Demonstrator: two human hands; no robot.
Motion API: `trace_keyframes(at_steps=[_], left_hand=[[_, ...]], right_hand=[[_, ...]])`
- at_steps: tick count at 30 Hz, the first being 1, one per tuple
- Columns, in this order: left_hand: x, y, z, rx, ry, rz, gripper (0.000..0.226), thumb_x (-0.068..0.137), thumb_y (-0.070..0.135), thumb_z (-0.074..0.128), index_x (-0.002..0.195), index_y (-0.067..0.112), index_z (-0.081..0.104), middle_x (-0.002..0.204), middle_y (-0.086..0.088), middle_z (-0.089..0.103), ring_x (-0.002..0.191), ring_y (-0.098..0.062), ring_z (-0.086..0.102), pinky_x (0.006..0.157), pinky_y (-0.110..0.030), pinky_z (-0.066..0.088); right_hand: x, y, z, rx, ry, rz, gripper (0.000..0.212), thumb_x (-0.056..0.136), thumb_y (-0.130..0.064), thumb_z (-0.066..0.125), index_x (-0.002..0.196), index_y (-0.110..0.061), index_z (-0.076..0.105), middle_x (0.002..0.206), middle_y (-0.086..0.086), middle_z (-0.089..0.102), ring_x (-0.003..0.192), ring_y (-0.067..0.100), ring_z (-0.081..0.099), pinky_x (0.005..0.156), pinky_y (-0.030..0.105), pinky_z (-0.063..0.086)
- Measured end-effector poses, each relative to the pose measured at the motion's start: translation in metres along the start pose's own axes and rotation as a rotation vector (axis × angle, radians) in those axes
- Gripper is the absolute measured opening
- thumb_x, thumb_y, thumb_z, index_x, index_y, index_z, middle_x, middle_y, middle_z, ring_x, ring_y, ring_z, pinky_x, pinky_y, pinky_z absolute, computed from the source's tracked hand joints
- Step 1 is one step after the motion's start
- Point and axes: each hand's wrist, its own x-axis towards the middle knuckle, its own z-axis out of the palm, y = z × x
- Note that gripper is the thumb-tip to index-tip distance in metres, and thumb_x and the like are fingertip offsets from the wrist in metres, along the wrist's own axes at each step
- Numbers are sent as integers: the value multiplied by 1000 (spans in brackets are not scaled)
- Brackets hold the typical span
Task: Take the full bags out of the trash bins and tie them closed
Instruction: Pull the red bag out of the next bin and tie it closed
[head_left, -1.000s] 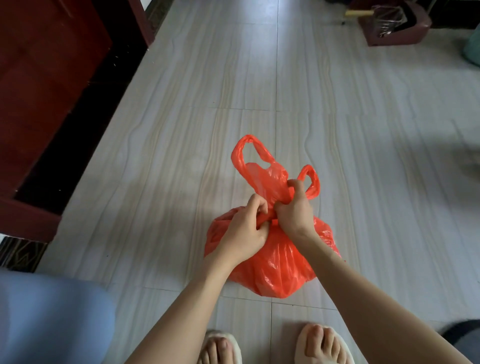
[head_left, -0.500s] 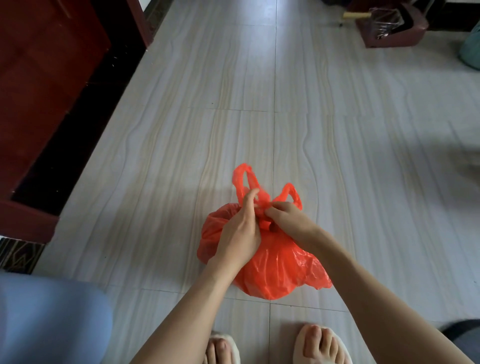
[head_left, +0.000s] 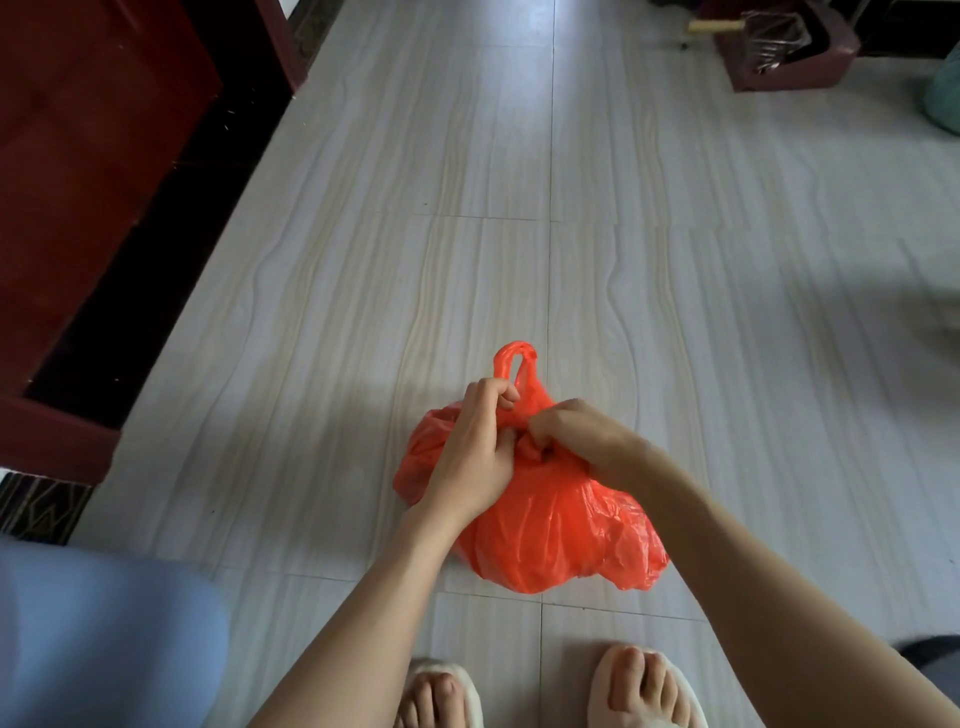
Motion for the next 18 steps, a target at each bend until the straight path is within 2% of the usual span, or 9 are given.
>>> trace_keyframes(at_steps=[3, 5, 7, 8, 10, 12, 13, 16, 18], left_hand=[[0, 0, -2, 18, -14, 38, 28, 82, 0, 51, 102, 19, 43, 103, -2, 47, 98, -20, 57, 91, -36, 48], [1, 0, -5, 18, -51, 6, 37, 84, 2, 56, 102, 30, 40, 106, -1, 47, 98, -21, 60, 91, -37, 50], [2, -1, -9, 18, -80, -30, 49, 83, 4, 60, 95, 45, 35, 108, 0, 45, 100, -20, 60, 91, -33, 51], [2, -1, -10, 33, -87, -26, 50, 81, 3, 62, 94, 43, 35, 108, 1, 43, 102, -19, 59, 92, -30, 49], [-2, -1, -12, 113, -98, 11, 40, 77, -1, 63, 92, 28, 41, 108, 1, 43, 105, -9, 52, 95, -14, 38], [-6, 1, -12, 201, -86, 46, 24, 76, -4, 62, 89, 13, 51, 116, -4, 45, 110, 6, 40, 91, 5, 21], [-7, 2, -10, 217, -65, 45, 19, 76, -4, 62, 88, 8, 53, 122, -5, 45, 111, 11, 36, 89, 9, 16], [-9, 5, -5, 190, 9, 37, 17, 76, 9, 66, 85, 12, 52, 140, -3, 37, 119, 4, 37, 89, 9, 17], [-7, 2, -4, 233, 50, 56, 21, 73, 21, 71, 86, 13, 56, 145, -4, 35, 124, -5, 40, 96, 0, 24]], right_hand=[[-1, 5, -11, 422, -329, 117, 33, 73, 5, 26, 61, -2, 56, 52, 5, 53, 46, 12, 52, 48, 19, 47], [0, 11, -14, 531, -434, 116, 32, 69, 0, 28, 68, 0, 60, 55, 5, 58, 51, 15, 57, 58, 22, 53], [2, 15, -17, 583, -440, 125, 39, 73, -4, 26, 64, -1, 64, 56, 7, 60, 53, 16, 60, 61, 24, 54], [3, 16, -18, 588, -429, 122, 41, 76, -6, 24, 66, -1, 64, 58, 8, 61, 54, 17, 59, 61, 24, 54], [4, 15, -18, 573, -414, 102, 35, 79, -6, 23, 77, 1, 57, 59, 8, 59, 54, 16, 57, 62, 25, 52], [5, 14, -16, 573, -394, 78, 32, 80, -5, 23, 79, 0, 54, 57, 6, 58, 52, 14, 56, 60, 24, 51], [6, 14, -15, 580, -372, 67, 32, 80, -4, 23, 78, 0, 55, 57, 6, 58, 52, 14, 56, 60, 24, 51], [7, 15, -13, 620, -328, 52, 30, 79, -4, 26, 81, -1, 56, 63, 6, 58, 55, 15, 56, 63, 25, 49], [6, 15, -12, 641, -313, 56, 32, 79, -3, 26, 82, -3, 58, 67, 5, 60, 57, 14, 56, 64, 24, 48]])
